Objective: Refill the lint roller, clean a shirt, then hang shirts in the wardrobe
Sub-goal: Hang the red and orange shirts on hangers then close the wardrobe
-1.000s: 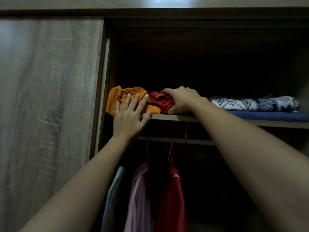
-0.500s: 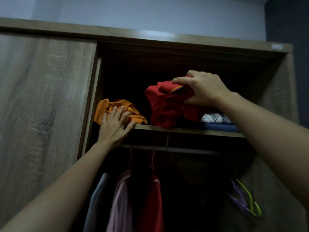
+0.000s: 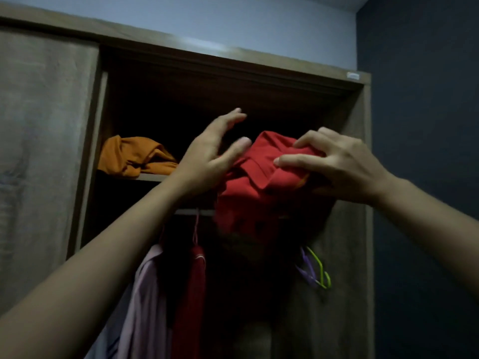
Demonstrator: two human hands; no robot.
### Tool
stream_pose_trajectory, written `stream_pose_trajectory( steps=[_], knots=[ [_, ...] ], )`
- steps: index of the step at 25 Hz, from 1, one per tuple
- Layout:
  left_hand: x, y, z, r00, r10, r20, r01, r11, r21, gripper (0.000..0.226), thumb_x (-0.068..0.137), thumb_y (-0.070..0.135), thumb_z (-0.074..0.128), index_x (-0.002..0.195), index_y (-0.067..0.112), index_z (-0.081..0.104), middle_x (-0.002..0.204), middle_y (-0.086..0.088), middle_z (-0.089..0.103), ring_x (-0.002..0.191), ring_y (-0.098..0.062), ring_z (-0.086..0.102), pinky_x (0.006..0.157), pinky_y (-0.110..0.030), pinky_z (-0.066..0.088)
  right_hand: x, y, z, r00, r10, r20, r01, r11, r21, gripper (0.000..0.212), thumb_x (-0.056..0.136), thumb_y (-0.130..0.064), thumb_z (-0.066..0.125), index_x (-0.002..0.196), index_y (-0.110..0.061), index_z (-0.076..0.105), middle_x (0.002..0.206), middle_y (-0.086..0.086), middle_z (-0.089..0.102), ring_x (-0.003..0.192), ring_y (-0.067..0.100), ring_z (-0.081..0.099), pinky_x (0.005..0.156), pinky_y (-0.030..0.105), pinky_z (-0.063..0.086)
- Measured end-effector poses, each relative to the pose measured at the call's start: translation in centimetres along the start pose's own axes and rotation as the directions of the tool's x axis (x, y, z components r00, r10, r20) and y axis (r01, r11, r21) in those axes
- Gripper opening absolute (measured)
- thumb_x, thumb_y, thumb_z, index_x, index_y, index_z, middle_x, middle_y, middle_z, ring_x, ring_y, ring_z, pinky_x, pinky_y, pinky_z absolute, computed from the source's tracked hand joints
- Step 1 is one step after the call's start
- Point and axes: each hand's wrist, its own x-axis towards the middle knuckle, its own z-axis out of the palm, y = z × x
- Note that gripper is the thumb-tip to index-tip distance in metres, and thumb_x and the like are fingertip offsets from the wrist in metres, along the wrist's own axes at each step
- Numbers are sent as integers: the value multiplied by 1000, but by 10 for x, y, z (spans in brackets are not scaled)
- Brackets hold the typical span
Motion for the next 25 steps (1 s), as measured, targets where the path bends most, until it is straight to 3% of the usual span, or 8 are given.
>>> stream_pose_trajectory(
  steps=[4, 9, 11, 14, 16, 18, 22, 25],
  knots=[
    [-10, 40, 22, 962, 13, 273, 18, 993, -113, 57, 86, 41, 53, 140, 26, 38, 143, 10, 43, 129, 4, 39, 107, -10, 30, -34, -9, -11, 997, -60, -39, 61, 998, 15, 38, 85, -35, 52, 123, -31, 44, 111, 7, 42, 82, 22, 48, 59, 33, 48],
    [-47, 53, 58, 875, -157, 457, 352, 855, -380, 40, 86, 25, 63, 125, 22, 56, 122, 4, 63, 114, -6, 59, 102, -29, 45, -61, -39, -12, 997, 71, 18, -73, 977, 199, 27, 84, -28, 49, 111, -26, 47, 110, 7, 50, 88, 25, 55, 61, 39, 54],
    [-63, 55, 68, 873, -265, 409, 411, 851, -327, 26, 83, 24, 68, 108, 23, 66, 103, 4, 71, 99, -7, 65, 92, -27, 50, -71, -52, -8, 987, 107, 122, -135, 958, 252, 31, 81, -30, 50, 110, -22, 45, 110, 14, 56, 89, 30, 60, 65, 42, 55],
    [-77, 54, 76, 906, -373, 201, 394, 916, -79, 7, 81, 25, 69, 88, 22, 69, 81, 7, 70, 77, -4, 63, 73, -18, 46, -82, -61, 1, 944, 188, 271, -256, 936, 243, 49, 74, -48, 54, 110, -20, 41, 119, 13, 38, 96, 32, 55, 78, 43, 50],
    [-86, 54, 82, 890, -427, 160, 437, 899, -33, 6, 81, 23, 69, 85, 18, 68, 78, 5, 69, 73, -7, 60, 66, -18, 43, -88, -63, 1, 863, 303, 404, -384, 913, 135, 58, 69, -61, 54, 112, -23, 41, 118, 9, 35, 101, 28, 52, 82, 43, 44],
    [-101, 53, 92, 855, -486, 183, 495, 869, -2, 7, 81, 23, 68, 85, 16, 68, 80, 3, 69, 75, -11, 61, 64, -15, 41, -95, -70, -1, 760, 321, 565, -466, 876, 128, 41, 77, -54, 58, 106, -29, 43, 106, 0, 50, 93, 20, 55, 75, 36, 44],
    [-136, 51, 112, 790, -595, 146, 604, 797, -20, 8, 83, 23, 67, 82, 16, 64, 79, 1, 67, 71, -7, 57, 59, -9, 38, -107, -92, 3, 562, 242, 791, -798, 411, 441, 30, 75, -13, 70, 83, -34, 50, 86, -4, 63, 76, 8, 59, 69, 28, 46],
    [-150, 51, 116, 741, -664, 103, 671, 737, -81, 10, 83, 23, 66, 78, 16, 61, 70, 4, 59, 62, -6, 49, 54, -9, 36, -108, -102, 1, 454, 85, 887, -876, -139, 462, 43, 72, -8, 66, 107, -28, 54, 102, 1, 59, 73, 7, 59, 68, 28, 51]
  ],
)
